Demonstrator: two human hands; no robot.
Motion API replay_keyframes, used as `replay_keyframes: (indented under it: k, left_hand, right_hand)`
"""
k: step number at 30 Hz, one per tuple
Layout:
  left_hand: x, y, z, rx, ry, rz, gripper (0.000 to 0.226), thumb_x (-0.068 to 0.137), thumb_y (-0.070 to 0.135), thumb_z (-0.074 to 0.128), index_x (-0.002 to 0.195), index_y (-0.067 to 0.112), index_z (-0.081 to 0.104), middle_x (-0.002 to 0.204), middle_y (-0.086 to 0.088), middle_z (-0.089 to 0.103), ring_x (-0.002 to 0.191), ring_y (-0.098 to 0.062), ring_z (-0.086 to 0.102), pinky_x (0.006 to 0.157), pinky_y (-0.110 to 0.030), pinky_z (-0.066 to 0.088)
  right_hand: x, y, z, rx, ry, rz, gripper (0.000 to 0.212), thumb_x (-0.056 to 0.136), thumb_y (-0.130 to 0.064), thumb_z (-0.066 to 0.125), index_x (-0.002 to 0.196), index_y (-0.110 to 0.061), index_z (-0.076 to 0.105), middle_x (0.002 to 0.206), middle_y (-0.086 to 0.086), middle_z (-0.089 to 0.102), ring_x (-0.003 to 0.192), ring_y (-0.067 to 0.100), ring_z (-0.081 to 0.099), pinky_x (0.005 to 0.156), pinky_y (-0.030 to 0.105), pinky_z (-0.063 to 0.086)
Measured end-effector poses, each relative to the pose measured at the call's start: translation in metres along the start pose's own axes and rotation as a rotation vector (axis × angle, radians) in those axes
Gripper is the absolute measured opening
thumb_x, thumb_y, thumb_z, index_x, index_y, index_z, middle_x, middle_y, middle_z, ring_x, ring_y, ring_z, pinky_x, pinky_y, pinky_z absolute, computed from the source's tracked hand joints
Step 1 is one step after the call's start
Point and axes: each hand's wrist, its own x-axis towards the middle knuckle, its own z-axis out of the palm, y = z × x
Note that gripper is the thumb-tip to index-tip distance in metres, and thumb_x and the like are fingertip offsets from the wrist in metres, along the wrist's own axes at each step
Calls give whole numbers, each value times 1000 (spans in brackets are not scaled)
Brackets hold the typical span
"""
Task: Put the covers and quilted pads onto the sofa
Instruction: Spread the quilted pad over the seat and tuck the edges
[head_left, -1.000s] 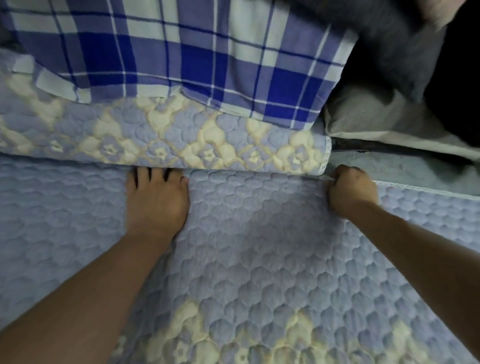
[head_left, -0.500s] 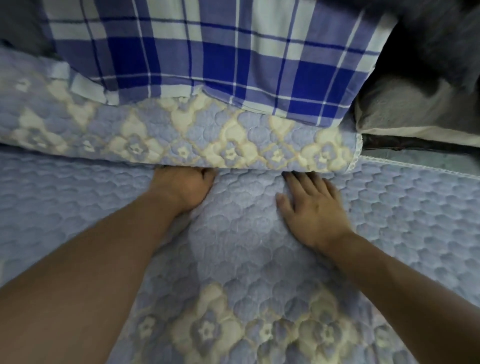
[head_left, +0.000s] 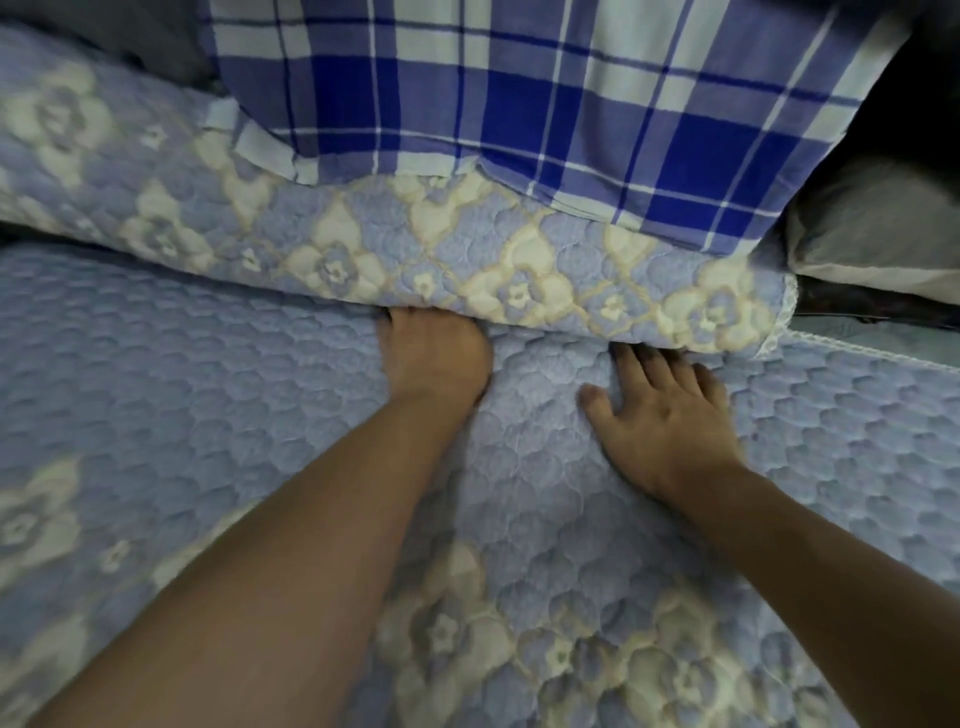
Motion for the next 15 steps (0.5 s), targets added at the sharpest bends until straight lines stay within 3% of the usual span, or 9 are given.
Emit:
replay_keyframes:
  k: [2, 4, 7, 9, 11, 13, 15]
  left_hand:
    - [-37, -8, -3, 60, -13, 194, 64, 102, 39, 11, 137, 4, 51, 145, -22, 45, 135, -41, 38, 114, -54, 29]
    - [-87, -23, -12, -172, -2, 275, 58, 102, 40, 31, 150, 7, 36, 158, -18, 27, 147, -35, 24, 121, -49, 25]
    - [-76, -43, -22, -319, 234, 317, 55, 91, 28, 61, 141, 11, 45, 144, -19, 35, 131, -37, 38, 108, -47, 39]
    - [-34, -43, -25, -310, 309, 331, 45, 90, 28, 62, 133, 15, 53, 130, -17, 44, 115, -34, 46, 97, -49, 46]
    - [-2, -43, -27, -278, 256, 396, 37, 96, 32, 57, 130, 19, 54, 124, -10, 48, 104, -28, 52, 84, -47, 52]
    - [7, -52, -18, -242, 296, 468, 36, 99, 32, 54, 133, 19, 52, 125, -8, 48, 102, -27, 55, 80, -45, 53]
    - [9, -59, -8, -202, 357, 484, 42, 97, 31, 56, 136, 17, 50, 127, -10, 49, 106, -31, 55, 86, -46, 51]
  right_hand:
    - [3, -4, -2, 3, -13, 10, 70, 96, -63, 22, 156, -26, 22, 161, 1, 26, 149, 26, 17, 123, 47, 9]
    - [0, -7, -1, 2, 48, 1, 69, 95, -61, 21, 152, -23, 28, 157, 4, 33, 146, 27, 23, 123, 49, 12]
    - [-10, -9, 4, 31, 221, -51, 59, 97, -50, 33, 143, -15, 44, 143, 10, 50, 136, 32, 40, 119, 48, 25]
    - [-14, -10, 8, 96, 432, -160, 43, 96, -30, 47, 130, -6, 57, 123, 16, 60, 114, 36, 53, 103, 50, 41]
    - [-14, -9, 11, 125, 643, -283, 32, 93, -14, 54, 120, 1, 61, 114, 18, 59, 100, 38, 54, 89, 49, 45]
    - [-6, -10, 10, 130, 667, -317, 40, 92, -16, 56, 128, 1, 58, 123, 19, 56, 108, 39, 53, 96, 49, 43]
    - [7, -10, 6, 131, 636, -272, 46, 94, -25, 55, 135, -3, 53, 124, 18, 55, 111, 37, 51, 98, 47, 40]
